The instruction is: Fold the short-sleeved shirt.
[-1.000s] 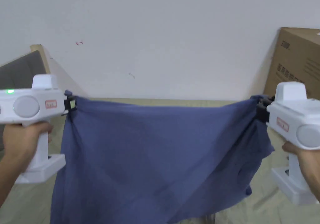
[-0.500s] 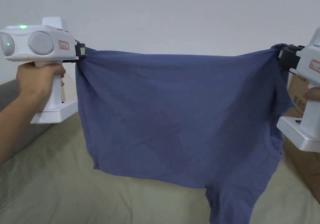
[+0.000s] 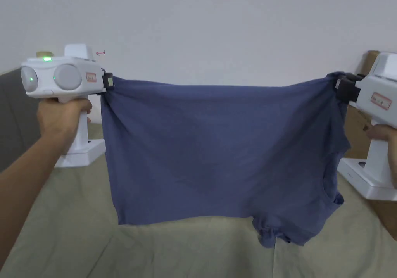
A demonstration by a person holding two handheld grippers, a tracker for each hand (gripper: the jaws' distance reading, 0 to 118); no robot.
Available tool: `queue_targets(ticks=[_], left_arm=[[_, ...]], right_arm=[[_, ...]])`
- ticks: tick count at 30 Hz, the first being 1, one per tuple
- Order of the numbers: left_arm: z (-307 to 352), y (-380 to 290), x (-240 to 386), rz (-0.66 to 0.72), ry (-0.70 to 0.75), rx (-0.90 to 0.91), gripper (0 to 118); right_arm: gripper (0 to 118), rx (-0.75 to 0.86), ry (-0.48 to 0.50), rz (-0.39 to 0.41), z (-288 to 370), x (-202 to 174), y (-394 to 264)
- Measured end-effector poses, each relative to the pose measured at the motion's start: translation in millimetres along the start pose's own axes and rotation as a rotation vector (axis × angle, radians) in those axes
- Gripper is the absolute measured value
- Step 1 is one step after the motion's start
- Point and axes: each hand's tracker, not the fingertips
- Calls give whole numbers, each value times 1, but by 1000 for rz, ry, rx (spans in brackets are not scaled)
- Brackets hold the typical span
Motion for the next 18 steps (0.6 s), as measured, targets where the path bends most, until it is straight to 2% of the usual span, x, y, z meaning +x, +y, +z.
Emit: queue_targets(ticks=[9, 15, 18], left_arm=[[-10, -131, -11, 4, -11, -171, 3], [26, -216, -36, 32, -8, -285, 3], [55, -253, -45, 27, 0, -341, 3]], right_arm=[[5, -203, 6, -117, 1, 18, -132], [5, -305, 35, -210, 50, 16, -210], [5, -346, 50, -231, 85, 11, -243]])
